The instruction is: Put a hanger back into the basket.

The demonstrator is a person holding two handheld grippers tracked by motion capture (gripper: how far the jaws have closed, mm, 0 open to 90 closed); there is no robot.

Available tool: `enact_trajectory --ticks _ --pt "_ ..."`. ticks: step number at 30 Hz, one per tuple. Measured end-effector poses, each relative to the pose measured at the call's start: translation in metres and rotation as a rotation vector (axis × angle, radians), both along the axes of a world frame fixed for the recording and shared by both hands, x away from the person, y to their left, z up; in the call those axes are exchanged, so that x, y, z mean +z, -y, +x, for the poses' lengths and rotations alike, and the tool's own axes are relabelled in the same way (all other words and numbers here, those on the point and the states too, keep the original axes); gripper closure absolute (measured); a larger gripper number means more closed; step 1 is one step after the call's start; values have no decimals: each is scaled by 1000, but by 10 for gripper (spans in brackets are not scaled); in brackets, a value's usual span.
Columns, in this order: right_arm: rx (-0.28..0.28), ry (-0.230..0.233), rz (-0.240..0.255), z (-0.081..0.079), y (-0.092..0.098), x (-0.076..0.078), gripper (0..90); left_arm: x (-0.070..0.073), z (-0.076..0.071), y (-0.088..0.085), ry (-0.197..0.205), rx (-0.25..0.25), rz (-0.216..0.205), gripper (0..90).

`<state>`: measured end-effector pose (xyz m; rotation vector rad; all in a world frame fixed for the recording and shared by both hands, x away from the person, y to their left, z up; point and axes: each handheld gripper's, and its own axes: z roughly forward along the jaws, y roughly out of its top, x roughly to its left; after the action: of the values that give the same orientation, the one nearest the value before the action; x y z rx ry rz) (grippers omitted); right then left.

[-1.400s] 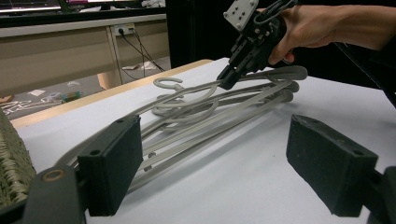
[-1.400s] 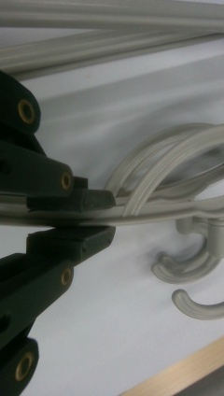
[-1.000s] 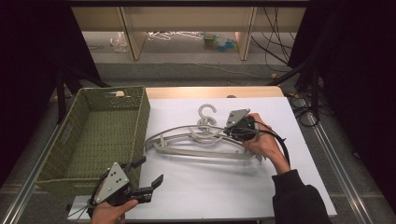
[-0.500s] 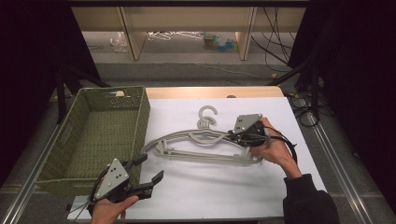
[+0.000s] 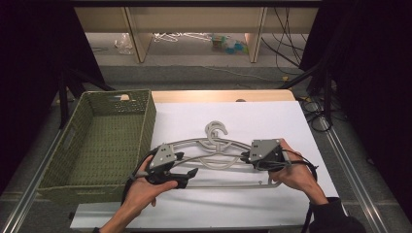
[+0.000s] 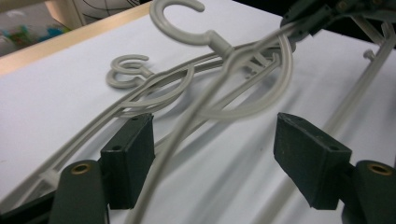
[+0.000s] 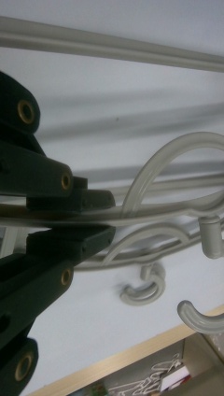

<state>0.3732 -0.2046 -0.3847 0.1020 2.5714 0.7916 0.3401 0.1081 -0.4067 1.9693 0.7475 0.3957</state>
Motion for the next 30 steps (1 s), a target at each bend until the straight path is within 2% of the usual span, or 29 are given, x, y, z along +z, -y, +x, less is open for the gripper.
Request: enact_trajectory --ticks 2,3,4,5,8,9,10,12,13,15,18,20,21,22,23,24,26,27,30 --pt "14 0 -8 -3 -3 2 821 1 7 5 -31 -18 26 327" --pt "14 0 -8 -3 -3 2 821 1 7 5 -31 -18 26 329" --pt "22 4 -6 -6 -6 3 821 0 12 8 -58 -31 26 331" --pt "27 7 -4 -7 -7 4 820 0 14 9 -44 -27 32 350" --pt "35 20 -4 -10 -9 5 820 -1 16 12 -46 -30 32 381" --pt "44 21 -10 -10 -10 6 820 0 17 13 -63 -59 63 391" --pt "48 17 -10 -11 -11 6 820 0 18 15 -63 -67 80 397" --pt "56 23 -16 -11 -12 7 820 0 18 16 -72 -77 91 408" --pt "62 16 -16 -13 -13 6 820 -1 19 18 -73 -73 80 430" --pt "76 26 -20 -14 -17 6 819 -2 18 21 -79 -100 114 491" --pt "95 25 -23 -15 -20 7 819 -3 18 25 -80 -131 138 536" --pt "104 20 -22 -16 -21 7 819 -4 19 26 -81 -152 148 601" --pt "106 33 -25 -17 -22 7 819 -4 19 28 -77 -160 137 628" --pt "109 23 -22 -18 -23 7 819 -4 19 28 -77 -177 161 650" --pt "126 20 -25 -18 -24 7 818 -5 19 29 -84 -192 158 679" --pt "130 32 -25 -17 -24 7 817 -5 19 29 -75 -196 163 706" --pt "126 31 -28 -17 -23 7 816 -4 17 29 -56 -218 193 732" --pt "138 31 -30 -17 -23 6 816 -3 15 30 -62 -218 182 740" --pt "154 30 -28 -17 -22 6 813 1 12 31 -41 -225 207 752"
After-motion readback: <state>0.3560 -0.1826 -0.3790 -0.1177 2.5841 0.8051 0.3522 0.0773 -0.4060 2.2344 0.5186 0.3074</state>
